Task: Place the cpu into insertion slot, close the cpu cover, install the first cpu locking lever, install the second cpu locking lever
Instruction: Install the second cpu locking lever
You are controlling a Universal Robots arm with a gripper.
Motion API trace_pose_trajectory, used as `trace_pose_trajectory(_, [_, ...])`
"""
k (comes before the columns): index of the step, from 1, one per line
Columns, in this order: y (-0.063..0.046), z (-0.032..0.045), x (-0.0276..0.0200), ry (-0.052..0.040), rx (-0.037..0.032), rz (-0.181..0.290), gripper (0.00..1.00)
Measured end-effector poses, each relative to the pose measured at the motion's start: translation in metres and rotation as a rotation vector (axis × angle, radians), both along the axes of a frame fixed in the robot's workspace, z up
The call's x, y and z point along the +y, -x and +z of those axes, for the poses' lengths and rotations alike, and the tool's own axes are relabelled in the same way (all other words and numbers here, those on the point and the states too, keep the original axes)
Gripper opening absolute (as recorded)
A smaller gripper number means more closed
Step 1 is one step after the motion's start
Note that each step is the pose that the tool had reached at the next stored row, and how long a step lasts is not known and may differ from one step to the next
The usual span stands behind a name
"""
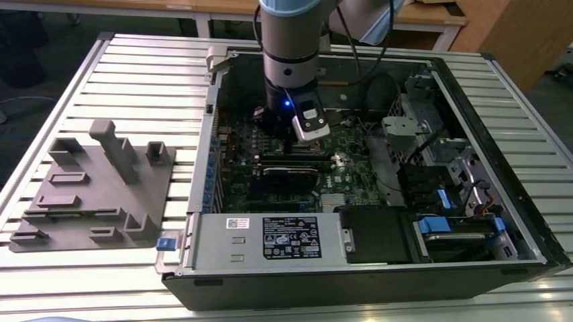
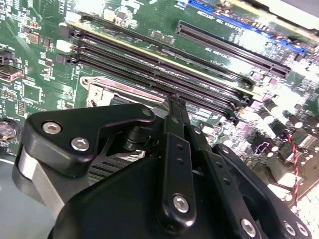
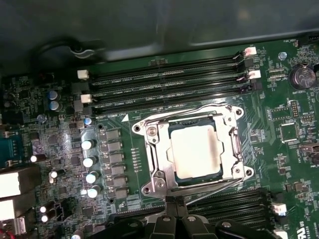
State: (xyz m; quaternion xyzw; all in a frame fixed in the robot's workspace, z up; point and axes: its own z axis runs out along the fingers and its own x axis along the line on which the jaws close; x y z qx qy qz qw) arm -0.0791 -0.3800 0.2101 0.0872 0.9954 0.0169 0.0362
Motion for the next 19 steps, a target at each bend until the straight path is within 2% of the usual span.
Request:
trace_pose_trajectory(4, [0.0042,-0.0006,-0.0012,-0.0026,-0.0002,0.000,0.11])
trace_pose_trajectory(5, [0.0063,-0.0017,-0.0021,-0.0092,-0.0002,0.000,0.11])
trace_pose_trajectory(16, [0.0063,-0.0021,-0.0022,-0.0092,-0.0002,0.000,0.11])
trace_pose_trajectory(19, [0.0063,-0.0048,-0.0021,-0.0093,-0.0002,0.000,0.11])
